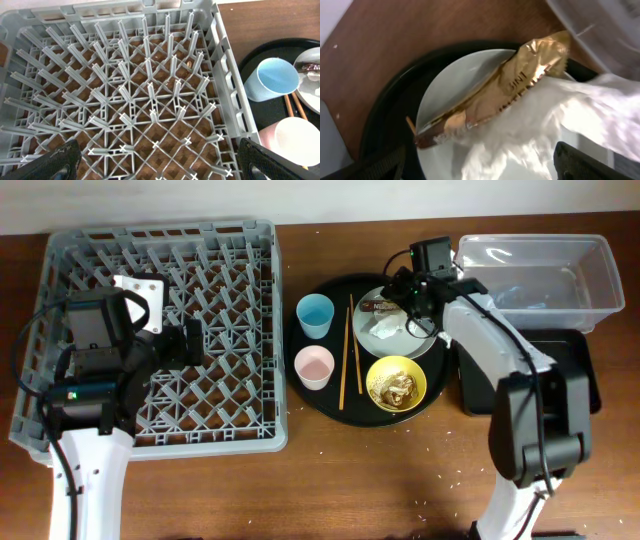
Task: Sort waste into correct bins and load items into the dishwasher rack
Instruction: 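Reach right gripper to the white plate and grasp the gold wrapper and tissue, then carry the wrapper and tissue right and drop into the clear bin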
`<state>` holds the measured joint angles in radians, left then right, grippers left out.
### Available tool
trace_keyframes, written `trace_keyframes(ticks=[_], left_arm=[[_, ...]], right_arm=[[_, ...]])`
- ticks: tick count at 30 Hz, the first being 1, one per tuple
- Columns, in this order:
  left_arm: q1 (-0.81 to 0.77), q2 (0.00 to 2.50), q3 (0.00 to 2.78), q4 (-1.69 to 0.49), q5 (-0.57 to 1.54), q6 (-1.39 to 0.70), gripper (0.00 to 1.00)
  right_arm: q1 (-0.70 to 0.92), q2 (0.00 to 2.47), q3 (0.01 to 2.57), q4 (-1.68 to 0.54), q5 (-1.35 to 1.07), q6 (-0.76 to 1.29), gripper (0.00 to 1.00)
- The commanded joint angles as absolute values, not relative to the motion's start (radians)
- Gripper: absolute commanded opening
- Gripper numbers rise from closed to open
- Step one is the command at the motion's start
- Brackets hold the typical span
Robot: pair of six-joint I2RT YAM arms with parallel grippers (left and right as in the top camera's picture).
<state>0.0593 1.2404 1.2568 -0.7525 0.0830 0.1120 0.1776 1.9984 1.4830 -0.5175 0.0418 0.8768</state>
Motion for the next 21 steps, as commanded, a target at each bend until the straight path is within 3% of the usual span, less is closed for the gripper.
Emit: trace_keyframes(ticks=[1,7,9,11,13,14,16,19,21], left_arm=[[0.062,1.245,1.269,-0.75,0.101,0.107,1.0],[0.062,1.245,1.269,-0.75,0.101,0.106,1.0],[0.062,1.245,1.269,-0.75,0.101,0.106,1.0],[0.062,1.245,1.269,-0.75,0.101,0.106,1.0],[0.062,1.245,1.269,-0.75,0.101,0.107,1.0],[0.062,1.245,1.269,-0.75,0.101,0.106,1.0],[0.062,1.245,1.269,-0.75,0.101,0.106,1.0],[0.062,1.245,1.269,-0.75,0.101,0.106,1.0],[0.062,1.245,1.269,-0.75,0.101,0.106,1.0]], right_arm=[[0.184,2.059,1.496,-0.475,0.065,0.899,0.96],[0.184,2.127,1.496,-0.41,0.069,0.899,0.96],[0.184,2.137,1.495,-0.411,0.069,0.898,0.91],[0.184,2.152,1.491,-0.413,0.068,0.895,0.78],[0.184,2.155,1.489,-0.415,0.066,0.871,0.58],[0.184,2.155,1.49,-0.414,0.065,0.839,0.4],[0.184,2.155,1.49,-0.42,0.06,0.804,0.22],[0.182,2.153,1.492,-0.43,0.003,0.654,0.04],[0.176,2.135,1.503,-0.434,-0.058,0.558,0.04]])
